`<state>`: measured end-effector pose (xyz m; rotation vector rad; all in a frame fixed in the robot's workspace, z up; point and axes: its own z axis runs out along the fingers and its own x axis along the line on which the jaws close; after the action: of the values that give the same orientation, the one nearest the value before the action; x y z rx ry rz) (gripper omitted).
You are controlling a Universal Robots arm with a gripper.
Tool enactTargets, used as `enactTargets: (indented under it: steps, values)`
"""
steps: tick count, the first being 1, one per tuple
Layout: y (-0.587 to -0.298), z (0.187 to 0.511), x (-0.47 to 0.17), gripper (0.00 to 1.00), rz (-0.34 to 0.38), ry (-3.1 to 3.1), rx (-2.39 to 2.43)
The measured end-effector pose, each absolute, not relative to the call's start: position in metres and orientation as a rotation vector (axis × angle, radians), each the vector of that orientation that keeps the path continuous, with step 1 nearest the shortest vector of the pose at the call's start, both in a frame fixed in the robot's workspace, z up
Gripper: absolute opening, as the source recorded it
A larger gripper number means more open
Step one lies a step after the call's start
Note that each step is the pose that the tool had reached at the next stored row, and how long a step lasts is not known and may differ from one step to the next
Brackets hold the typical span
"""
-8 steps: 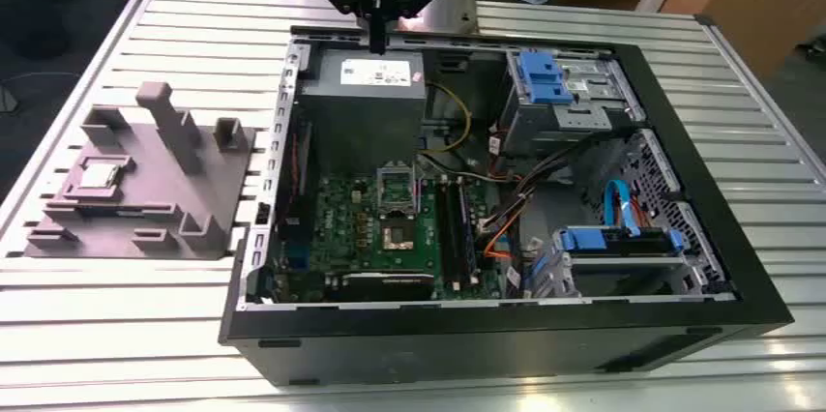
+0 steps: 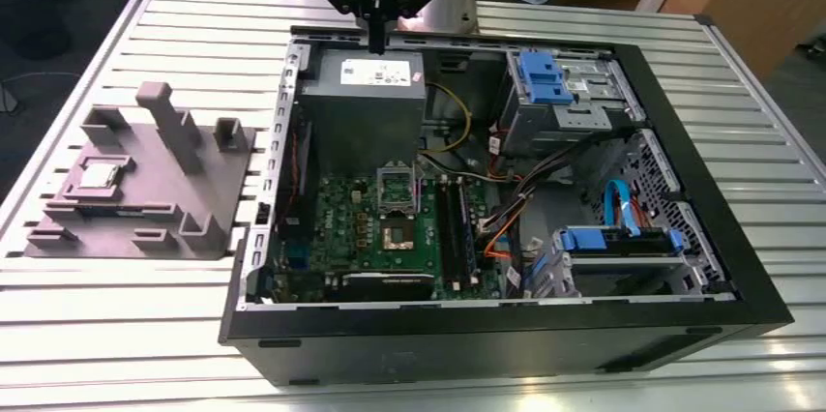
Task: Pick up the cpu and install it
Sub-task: 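Reach for the cpu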
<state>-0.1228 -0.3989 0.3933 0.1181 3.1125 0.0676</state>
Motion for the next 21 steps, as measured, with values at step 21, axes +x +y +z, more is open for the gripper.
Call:
enactTargets:
  steps: [21]
  values:
    - [-0.3989, 0.3931, -0.1298, 0.10, 0.068, 3.113, 0.118]
